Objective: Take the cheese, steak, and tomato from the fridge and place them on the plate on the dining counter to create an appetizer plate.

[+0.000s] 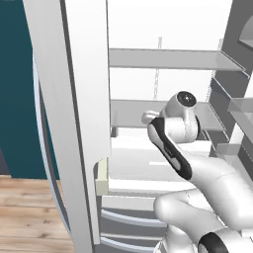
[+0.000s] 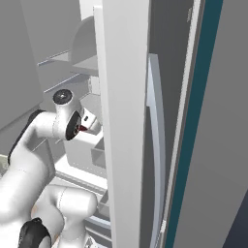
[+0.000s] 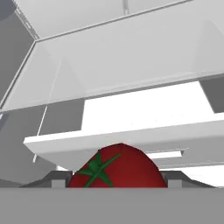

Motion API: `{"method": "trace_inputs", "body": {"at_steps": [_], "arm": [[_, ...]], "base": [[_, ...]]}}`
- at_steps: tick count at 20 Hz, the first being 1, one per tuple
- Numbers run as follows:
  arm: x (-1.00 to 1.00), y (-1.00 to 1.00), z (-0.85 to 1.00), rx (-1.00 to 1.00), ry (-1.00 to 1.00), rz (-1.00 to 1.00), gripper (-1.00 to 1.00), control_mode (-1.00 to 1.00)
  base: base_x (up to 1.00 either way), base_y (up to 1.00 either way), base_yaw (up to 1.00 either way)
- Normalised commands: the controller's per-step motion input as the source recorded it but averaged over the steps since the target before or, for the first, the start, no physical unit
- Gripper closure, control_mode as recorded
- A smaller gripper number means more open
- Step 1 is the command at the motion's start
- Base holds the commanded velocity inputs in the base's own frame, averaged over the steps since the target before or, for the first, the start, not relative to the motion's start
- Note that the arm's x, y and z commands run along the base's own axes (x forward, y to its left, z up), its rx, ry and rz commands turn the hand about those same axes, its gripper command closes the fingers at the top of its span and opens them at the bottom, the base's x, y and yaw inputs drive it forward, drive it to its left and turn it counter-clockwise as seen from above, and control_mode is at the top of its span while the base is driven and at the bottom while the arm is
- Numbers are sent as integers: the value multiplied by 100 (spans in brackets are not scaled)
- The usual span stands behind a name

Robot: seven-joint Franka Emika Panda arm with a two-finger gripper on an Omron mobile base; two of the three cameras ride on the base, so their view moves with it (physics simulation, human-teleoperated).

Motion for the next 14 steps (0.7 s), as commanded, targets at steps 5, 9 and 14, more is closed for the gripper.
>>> {"method": "trace_inputs", "body": {"at_steps": [5,9,14], "arm": [[-91,0,78,0,0,1,100,-100],[-77,-14,77,0,0,0,100,-100],[-81,-13,51,0,0,0,100,-100]], "base": [[0,0,0],[0,0,0],[0,0,0]]}}
